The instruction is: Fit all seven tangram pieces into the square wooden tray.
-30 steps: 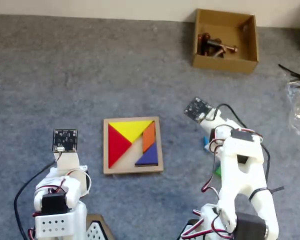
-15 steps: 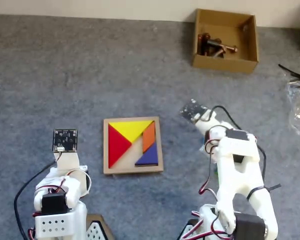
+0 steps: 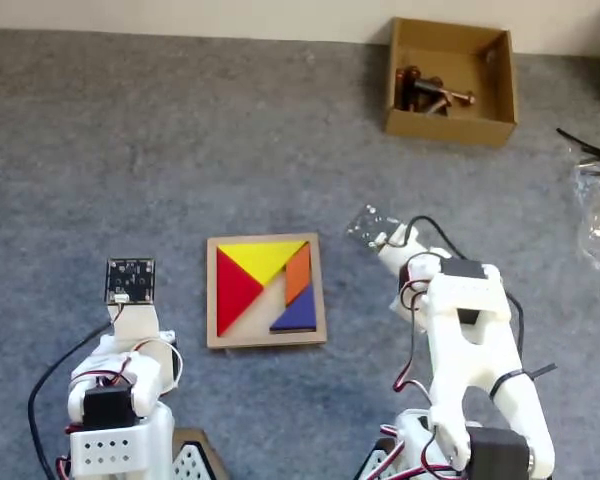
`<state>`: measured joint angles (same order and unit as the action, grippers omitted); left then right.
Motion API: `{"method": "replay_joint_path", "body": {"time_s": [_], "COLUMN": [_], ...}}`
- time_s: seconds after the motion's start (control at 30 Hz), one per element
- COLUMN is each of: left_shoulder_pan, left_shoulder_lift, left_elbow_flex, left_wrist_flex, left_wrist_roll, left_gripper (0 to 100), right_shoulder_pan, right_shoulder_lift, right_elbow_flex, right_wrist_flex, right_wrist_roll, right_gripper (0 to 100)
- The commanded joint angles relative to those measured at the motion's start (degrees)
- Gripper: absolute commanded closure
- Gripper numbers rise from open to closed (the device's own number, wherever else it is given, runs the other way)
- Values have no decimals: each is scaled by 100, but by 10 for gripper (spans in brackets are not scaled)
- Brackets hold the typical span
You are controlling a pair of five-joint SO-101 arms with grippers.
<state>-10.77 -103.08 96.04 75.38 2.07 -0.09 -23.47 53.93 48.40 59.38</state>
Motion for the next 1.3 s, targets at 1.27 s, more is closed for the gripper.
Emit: {"method": "replay_joint_path", "body": {"time_s": [1.27], "left_shoulder_pan": [-48], "left_shoulder_lift": [40], "left_elbow_flex": [119], "left_wrist_flex": [44], "left_wrist_roll": [9], "left_gripper": [995], "right_shoulder_pan": [268], "right_shoulder_lift": [-13], "right_elbow_flex": [488], "right_wrist_flex": [-725], "right_wrist_roll": [-299], "right_gripper": [815]}}
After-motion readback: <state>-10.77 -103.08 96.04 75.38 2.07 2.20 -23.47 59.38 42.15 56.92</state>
